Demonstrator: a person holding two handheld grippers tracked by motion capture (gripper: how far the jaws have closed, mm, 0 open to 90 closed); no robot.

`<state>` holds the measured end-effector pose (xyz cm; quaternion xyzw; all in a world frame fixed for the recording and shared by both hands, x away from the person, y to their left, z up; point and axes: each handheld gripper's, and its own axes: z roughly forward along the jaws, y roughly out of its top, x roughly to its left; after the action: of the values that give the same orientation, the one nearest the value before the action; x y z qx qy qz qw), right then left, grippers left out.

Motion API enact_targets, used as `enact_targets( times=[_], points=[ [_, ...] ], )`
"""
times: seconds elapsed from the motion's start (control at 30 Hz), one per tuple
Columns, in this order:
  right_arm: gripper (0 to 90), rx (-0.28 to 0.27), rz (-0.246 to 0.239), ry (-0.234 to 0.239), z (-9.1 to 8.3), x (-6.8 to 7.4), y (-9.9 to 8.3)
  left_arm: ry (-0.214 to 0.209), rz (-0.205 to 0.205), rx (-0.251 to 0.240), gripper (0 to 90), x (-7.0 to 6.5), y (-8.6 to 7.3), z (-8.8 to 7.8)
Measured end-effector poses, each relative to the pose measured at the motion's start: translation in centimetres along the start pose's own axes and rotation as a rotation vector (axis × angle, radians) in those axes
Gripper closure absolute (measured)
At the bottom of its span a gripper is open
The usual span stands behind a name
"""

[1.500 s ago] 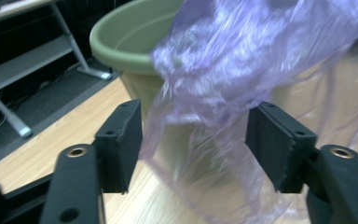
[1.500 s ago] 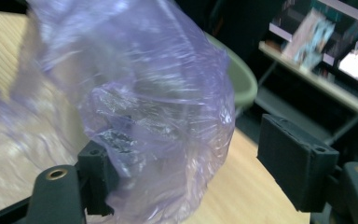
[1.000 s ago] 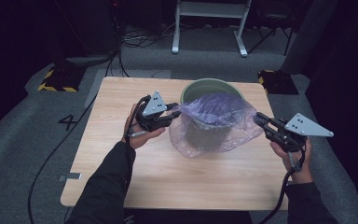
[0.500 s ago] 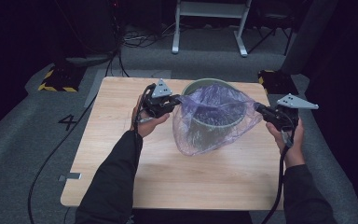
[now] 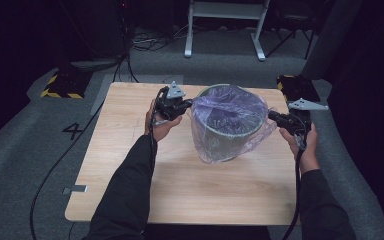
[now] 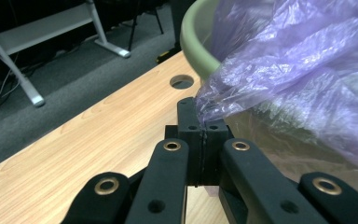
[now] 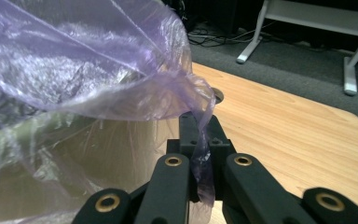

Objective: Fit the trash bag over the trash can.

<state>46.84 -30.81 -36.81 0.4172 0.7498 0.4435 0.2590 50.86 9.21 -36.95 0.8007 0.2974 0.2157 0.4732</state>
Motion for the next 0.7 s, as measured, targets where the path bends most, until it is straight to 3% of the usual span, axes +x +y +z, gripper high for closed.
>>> enact_targets(
  times=[0.27,0.4,0.5,0.7],
  points=[
    [89.9,0.022,0.005,-0.016,1.8,0.1,-0.5,0.033,-0.045,0.046,89.6,0.6,-0.3,2.0],
    [89.5,0.023,0.045,-0.022,2.7,-0.2,-0.7,0.039,-0.066,0.08,89.6,0.8,-0.5,3.3],
    [89.3,0.019,0.07,-0.02,3.2,-0.4,-0.9,0.034,-0.076,0.095,89.6,0.6,-0.6,3.9],
    [89.0,0.048,0.075,-0.02,4.0,-0.5,-1.2,0.025,-0.077,0.116,89.6,0.1,-0.8,5.0]
  ],
)
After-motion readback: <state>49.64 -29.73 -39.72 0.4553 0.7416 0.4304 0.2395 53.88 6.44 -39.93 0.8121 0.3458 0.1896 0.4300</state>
